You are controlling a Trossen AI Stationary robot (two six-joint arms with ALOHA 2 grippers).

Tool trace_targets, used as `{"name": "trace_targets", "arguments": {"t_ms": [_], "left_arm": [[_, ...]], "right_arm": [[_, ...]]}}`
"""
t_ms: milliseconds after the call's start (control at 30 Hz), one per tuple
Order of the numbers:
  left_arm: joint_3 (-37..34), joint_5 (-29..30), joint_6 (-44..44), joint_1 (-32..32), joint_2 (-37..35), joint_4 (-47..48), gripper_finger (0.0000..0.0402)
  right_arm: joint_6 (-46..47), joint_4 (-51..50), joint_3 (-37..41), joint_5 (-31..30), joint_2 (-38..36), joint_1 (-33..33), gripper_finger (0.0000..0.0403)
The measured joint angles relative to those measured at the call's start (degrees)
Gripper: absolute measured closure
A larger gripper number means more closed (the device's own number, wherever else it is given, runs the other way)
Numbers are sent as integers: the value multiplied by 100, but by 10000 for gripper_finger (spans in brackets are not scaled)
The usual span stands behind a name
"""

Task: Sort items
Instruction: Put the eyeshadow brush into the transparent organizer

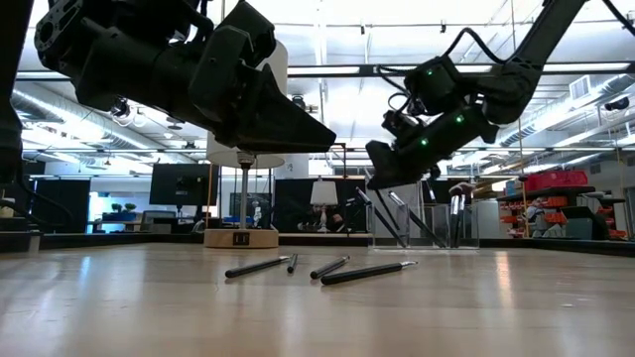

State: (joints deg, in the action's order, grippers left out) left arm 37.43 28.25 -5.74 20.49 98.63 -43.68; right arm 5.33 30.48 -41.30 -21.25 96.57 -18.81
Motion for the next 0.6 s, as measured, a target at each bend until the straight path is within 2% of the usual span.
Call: {"name": "trace_targets", "arguments": {"t_ms": [200, 600], "left_arm": [[0, 0, -5, 0, 0, 2, 230], [0, -4, -9, 0, 0, 4, 230]], "right_arm": [[196, -299, 0, -12, 0, -2, 385], [218, -354, 0, -12, 0, -2, 330]]}}
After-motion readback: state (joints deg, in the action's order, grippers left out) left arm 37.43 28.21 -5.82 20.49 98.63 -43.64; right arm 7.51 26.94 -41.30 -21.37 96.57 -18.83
